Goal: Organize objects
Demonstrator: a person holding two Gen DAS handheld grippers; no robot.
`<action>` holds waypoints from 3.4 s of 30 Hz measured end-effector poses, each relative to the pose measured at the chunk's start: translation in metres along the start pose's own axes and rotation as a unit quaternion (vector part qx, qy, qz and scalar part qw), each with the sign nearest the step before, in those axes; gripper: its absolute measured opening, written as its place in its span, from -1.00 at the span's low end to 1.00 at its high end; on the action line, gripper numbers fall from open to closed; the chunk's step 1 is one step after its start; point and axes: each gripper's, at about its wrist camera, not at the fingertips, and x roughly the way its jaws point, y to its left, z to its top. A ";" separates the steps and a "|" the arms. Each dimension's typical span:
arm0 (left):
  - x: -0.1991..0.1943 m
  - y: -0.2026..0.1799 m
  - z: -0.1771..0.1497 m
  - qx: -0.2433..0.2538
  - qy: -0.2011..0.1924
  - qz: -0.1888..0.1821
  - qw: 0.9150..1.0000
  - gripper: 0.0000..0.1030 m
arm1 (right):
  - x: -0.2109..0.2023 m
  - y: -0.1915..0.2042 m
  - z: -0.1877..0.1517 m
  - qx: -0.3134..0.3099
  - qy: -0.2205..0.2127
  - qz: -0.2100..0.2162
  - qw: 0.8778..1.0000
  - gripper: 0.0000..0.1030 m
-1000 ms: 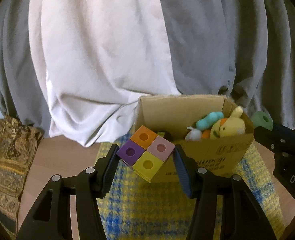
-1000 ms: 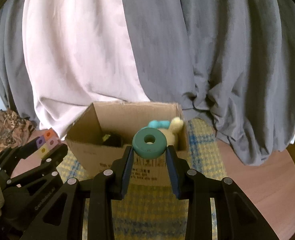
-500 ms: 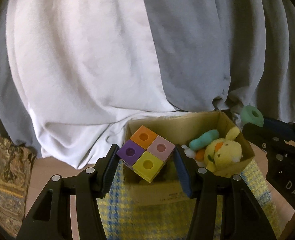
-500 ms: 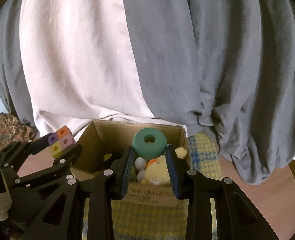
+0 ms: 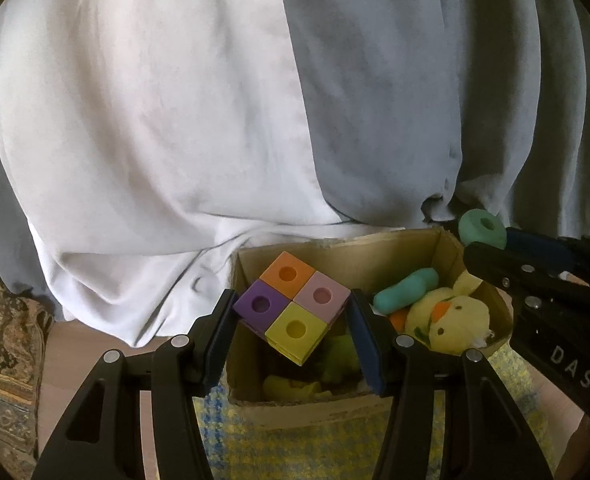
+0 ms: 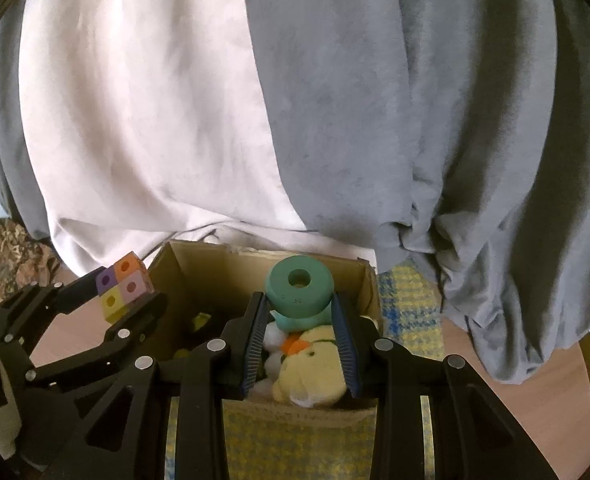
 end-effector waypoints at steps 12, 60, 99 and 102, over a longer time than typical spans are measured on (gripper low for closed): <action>0.001 0.003 -0.005 -0.003 0.000 0.011 1.000 0.74 | -0.004 0.006 0.000 -0.016 -0.014 -0.017 1.000 0.53; -0.126 -0.001 -0.129 -0.042 0.015 0.066 0.997 0.93 | -0.114 -0.008 -0.129 0.043 0.011 -0.032 0.999 0.92; -0.114 -0.015 -0.223 -0.041 0.092 0.056 0.993 0.93 | -0.094 -0.016 -0.231 0.066 0.103 -0.044 0.992 0.92; -0.114 -0.015 -0.225 -0.039 0.094 0.057 0.993 0.93 | -0.093 -0.017 -0.233 0.069 0.106 -0.043 0.991 0.92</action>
